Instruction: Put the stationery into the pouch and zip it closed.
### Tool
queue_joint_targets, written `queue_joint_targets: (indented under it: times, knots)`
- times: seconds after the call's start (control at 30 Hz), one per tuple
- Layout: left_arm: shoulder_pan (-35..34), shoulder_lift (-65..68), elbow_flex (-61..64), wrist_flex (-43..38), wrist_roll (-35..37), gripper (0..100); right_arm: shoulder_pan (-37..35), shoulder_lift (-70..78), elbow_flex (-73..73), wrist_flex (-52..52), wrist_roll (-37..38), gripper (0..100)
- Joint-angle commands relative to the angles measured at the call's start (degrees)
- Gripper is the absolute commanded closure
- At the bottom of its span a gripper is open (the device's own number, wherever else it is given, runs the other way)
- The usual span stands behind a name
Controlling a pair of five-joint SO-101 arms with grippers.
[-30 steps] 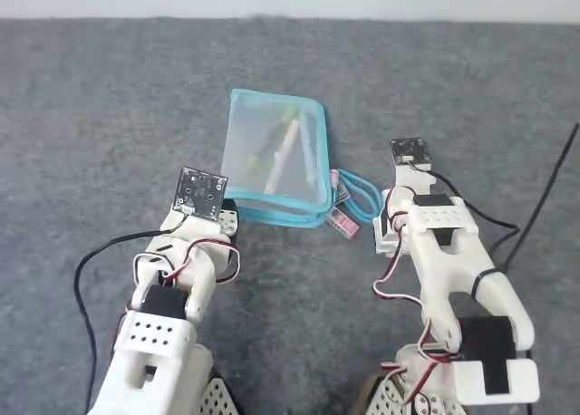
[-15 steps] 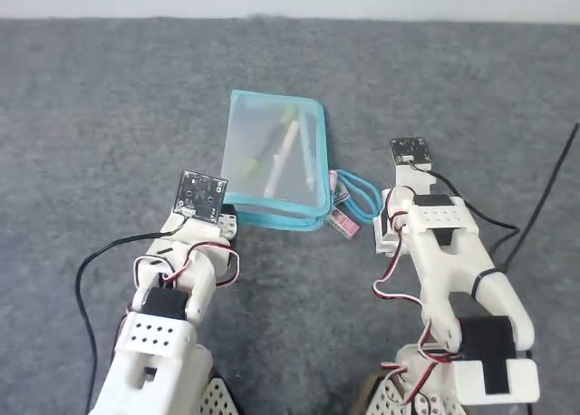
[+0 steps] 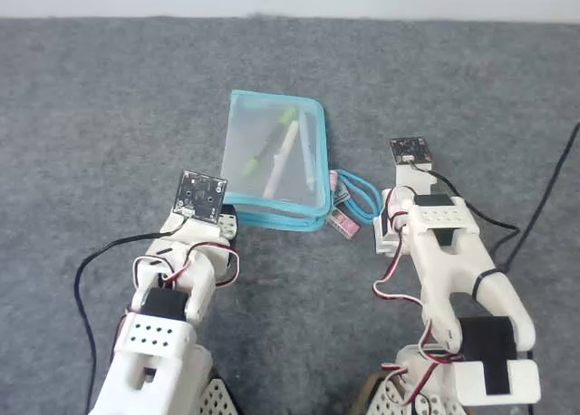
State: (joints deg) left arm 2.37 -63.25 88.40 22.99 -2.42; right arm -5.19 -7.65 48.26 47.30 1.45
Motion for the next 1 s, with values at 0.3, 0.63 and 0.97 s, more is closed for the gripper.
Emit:
queue_joint_targets:
  times: [0.3,0.63,0.97]
  knots:
    - [-0.26,-0.53,-1.19,-1.49,-0.09,99,0.75,0.04,-2.02,-1.36,1.41,99.1]
    - [-0.26,-0.53,-1.19,-1.49,-0.09,99,0.75,-0.13,-2.2,-0.4,1.58,99.1]
    - [0.26,-0.53,-1.19,-1.67,-0.09,99,0.4,-18.77,-6.68,17.1,7.65,99.2]
